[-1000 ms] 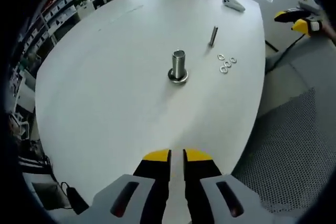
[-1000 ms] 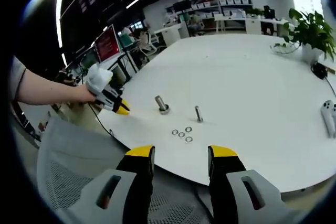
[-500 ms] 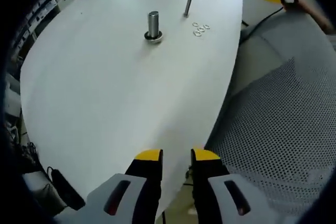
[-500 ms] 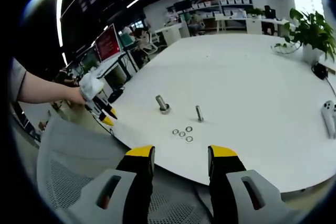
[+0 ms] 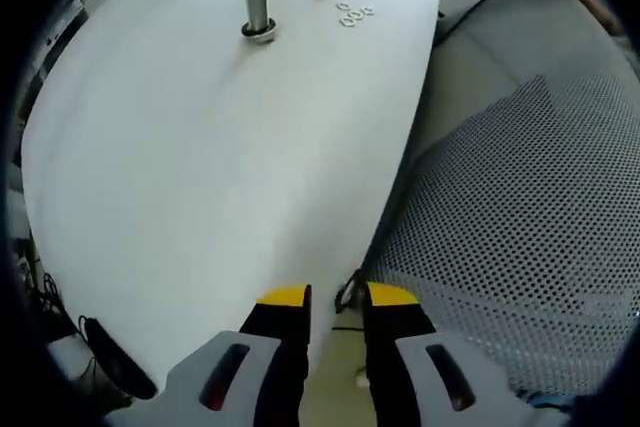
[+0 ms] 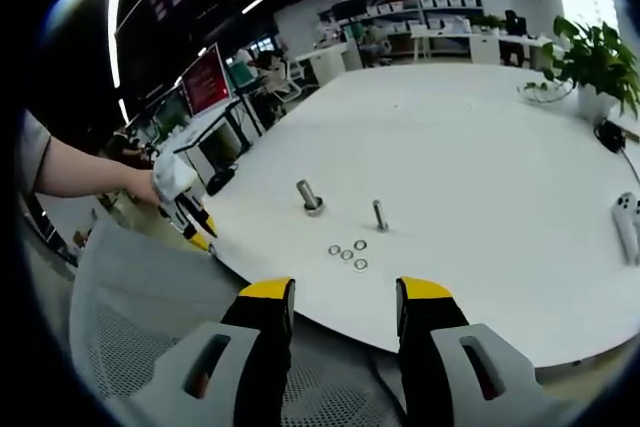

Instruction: Place the washer onto the threaded stud by aligning its center hole with the stud, sliding it down to the base, and recovering from edge contact or off-axis alignment until the washer reaches the visible bottom stop.

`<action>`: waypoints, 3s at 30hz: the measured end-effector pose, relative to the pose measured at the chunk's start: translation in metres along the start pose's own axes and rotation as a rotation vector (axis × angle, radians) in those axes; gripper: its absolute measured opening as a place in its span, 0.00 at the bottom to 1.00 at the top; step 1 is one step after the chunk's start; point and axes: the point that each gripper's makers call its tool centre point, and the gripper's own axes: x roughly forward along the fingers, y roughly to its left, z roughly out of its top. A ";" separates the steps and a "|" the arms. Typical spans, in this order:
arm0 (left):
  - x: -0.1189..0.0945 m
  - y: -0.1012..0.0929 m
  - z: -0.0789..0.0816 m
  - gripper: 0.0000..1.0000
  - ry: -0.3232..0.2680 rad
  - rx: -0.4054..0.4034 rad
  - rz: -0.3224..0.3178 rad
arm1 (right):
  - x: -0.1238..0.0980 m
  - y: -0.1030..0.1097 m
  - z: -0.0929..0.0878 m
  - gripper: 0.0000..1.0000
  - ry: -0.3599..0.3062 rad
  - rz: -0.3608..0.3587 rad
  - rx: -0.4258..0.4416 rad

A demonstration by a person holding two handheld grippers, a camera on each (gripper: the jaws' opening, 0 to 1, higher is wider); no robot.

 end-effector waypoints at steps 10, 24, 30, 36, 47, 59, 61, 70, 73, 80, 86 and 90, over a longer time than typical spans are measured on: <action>0.006 0.004 -0.002 0.12 0.026 0.054 -0.006 | 0.000 0.000 0.000 0.43 0.000 0.002 0.002; 0.016 0.005 -0.010 0.01 0.052 0.106 -0.040 | 0.000 -0.001 0.000 0.43 -0.002 0.001 0.008; 0.012 -0.007 -0.005 0.00 0.025 0.042 -0.108 | 0.000 -0.001 0.000 0.43 -0.001 0.000 0.009; 0.005 -0.005 0.013 0.00 -0.085 -0.114 -0.137 | 0.001 -0.001 0.000 0.43 0.000 0.003 0.009; -0.018 0.006 0.084 0.00 -0.338 -0.251 -0.117 | 0.000 -0.001 0.000 0.43 -0.002 0.002 0.013; -0.057 0.026 0.184 0.00 -0.757 -0.519 -0.189 | -0.001 -0.002 0.000 0.43 -0.007 -0.004 0.014; -0.057 0.028 0.189 0.00 -0.774 -0.539 -0.189 | -0.001 -0.002 0.001 0.43 -0.008 -0.005 0.015; -0.065 0.035 0.211 0.00 -0.888 -0.622 -0.100 | -0.002 -0.004 0.003 0.42 -0.024 -0.011 0.024; -0.061 0.038 0.215 0.00 -0.907 -0.670 -0.120 | -0.002 -0.004 0.003 0.42 -0.026 -0.011 0.028; -0.061 0.051 0.227 0.00 -1.022 -0.896 -0.220 | -0.002 -0.004 0.003 0.42 -0.027 -0.013 0.028; -0.048 0.054 0.225 0.00 -1.014 -0.960 -0.241 | -0.002 -0.004 0.003 0.42 -0.023 -0.013 0.029; -0.044 0.057 0.224 0.00 -1.029 -1.022 -0.262 | -0.002 -0.004 0.002 0.42 -0.021 -0.013 0.028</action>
